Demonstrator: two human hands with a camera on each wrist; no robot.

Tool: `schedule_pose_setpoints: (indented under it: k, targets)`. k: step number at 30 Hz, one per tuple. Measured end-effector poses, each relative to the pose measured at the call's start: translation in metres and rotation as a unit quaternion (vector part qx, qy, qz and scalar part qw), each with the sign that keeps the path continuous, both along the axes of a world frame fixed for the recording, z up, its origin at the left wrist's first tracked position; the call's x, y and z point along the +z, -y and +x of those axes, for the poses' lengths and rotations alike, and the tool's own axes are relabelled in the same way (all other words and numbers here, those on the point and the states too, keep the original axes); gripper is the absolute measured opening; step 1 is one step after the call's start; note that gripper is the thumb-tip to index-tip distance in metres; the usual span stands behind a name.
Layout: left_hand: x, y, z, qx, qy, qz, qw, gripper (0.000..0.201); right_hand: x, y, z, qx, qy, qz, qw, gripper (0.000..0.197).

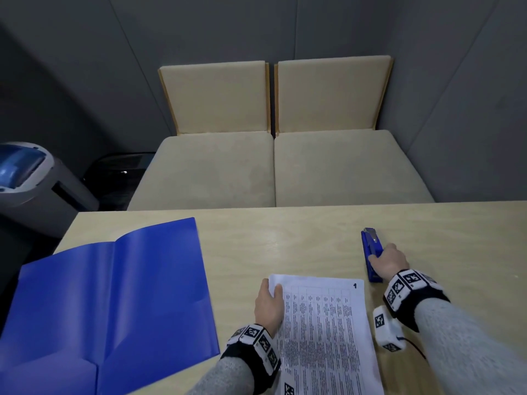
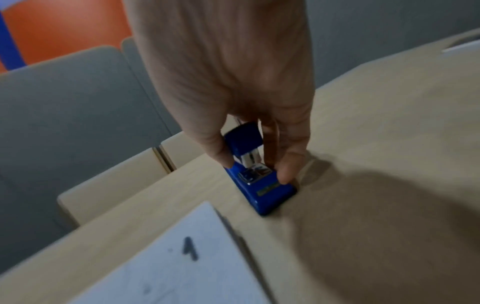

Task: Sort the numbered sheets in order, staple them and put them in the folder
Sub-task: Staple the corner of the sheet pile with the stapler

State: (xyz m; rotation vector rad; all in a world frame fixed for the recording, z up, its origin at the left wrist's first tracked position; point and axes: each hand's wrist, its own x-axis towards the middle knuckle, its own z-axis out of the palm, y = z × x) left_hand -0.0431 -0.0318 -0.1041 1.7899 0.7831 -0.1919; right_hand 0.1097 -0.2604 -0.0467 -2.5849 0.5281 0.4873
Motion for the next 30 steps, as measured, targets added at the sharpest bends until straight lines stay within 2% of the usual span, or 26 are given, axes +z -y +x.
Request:
schedule_pose_setpoints:
  k: [2,4,5,6,8,9,10,12,16,19,21,25,30]
  targets:
    - [0.005,0.0,-0.003,0.003,0.019,-0.002,1.0,0.048,0.0,0.0,-0.007,-0.063,0.004,0.058,0.996,0.038]
    - [0.013,0.001,-0.006,0.0,0.04,-0.001,0.999,0.047,0.012,-0.003,-0.014,-0.157,0.06,0.152,0.974,0.035]
    - [0.018,0.002,-0.007,-0.003,0.05,0.001,0.999,0.048,0.02,-0.007,-0.018,-0.208,0.086,0.227,0.947,0.029]
    - [0.023,0.002,-0.008,-0.004,0.056,0.002,0.998,0.049,0.03,-0.012,-0.024,-0.25,0.109,0.316,0.909,0.021]
    - [0.032,0.003,-0.01,-0.005,0.063,0.006,0.998,0.051,0.05,-0.028,-0.035,-0.283,0.102,0.488,0.819,0.014]
    - [0.036,0.004,-0.01,-0.008,0.075,0.013,0.997,0.051,0.056,-0.038,-0.039,-0.279,0.087,0.54,0.789,0.015]
    - [0.04,0.006,-0.011,-0.015,0.084,0.019,0.996,0.05,0.06,-0.05,-0.044,-0.264,0.078,0.561,0.78,0.013]
    - [0.049,0.008,-0.011,-0.026,0.101,0.032,0.994,0.044,0.061,-0.078,-0.055,-0.233,0.072,0.561,0.791,0.013]
    - [0.058,0.014,-0.012,-0.032,0.138,0.061,0.988,0.007,0.053,-0.121,-0.081,-0.215,0.082,0.533,0.815,0.013]
    - [0.06,0.017,-0.015,-0.037,0.15,0.086,0.984,0.012,0.049,-0.128,-0.088,-0.138,0.138,0.397,0.897,0.012]
    - [0.06,0.018,-0.017,-0.034,0.148,0.099,0.983,0.013,0.052,-0.129,-0.09,-0.067,0.166,0.322,0.93,0.014]
    - [0.062,0.017,-0.015,-0.027,0.15,0.109,0.982,0.012,0.05,-0.128,-0.091,0.042,0.195,0.235,0.951,0.012]
    - [0.065,0.018,-0.01,-0.04,0.14,0.127,0.981,0.009,0.038,-0.13,-0.093,0.102,0.226,0.162,0.955,0.014]
